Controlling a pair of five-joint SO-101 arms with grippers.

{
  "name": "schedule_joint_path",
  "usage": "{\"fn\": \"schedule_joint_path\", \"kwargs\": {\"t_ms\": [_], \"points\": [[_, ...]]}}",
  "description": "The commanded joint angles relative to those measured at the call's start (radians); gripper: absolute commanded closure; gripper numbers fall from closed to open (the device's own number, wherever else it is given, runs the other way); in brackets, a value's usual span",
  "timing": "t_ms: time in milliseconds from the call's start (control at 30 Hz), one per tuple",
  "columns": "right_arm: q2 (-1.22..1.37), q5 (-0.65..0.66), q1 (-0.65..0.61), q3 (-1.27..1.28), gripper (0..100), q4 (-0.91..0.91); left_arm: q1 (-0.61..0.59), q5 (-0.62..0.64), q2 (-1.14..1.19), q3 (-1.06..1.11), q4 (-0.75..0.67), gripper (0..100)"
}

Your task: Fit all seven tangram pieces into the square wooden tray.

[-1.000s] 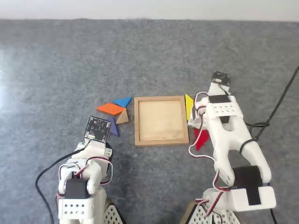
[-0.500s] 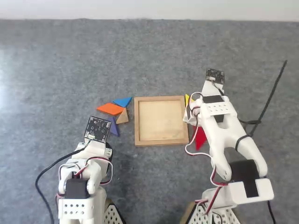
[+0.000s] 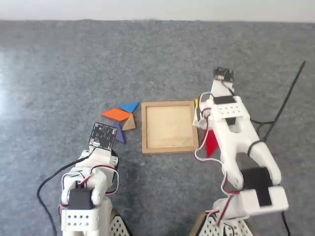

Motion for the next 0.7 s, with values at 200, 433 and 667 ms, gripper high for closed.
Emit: {"fn": "schedule_joint_path", "kwargs": {"t_ms": [200,433,667], "points": [[-0.219,-0.097,0.085,0.183,84.3,-0.081,-0.002,-0.003,-0.023,-0.008,0.006,92],[-0.025,-0.209,0.065,0.055,75.9,-0.031,-0.002,-0.003,-0.023,-0.008,0.006,92],[0.133,-0.336,0.001,-0.127,69.1,0.082,-0.002,-0.003,-0.023,-0.008,0.006,92]]}}
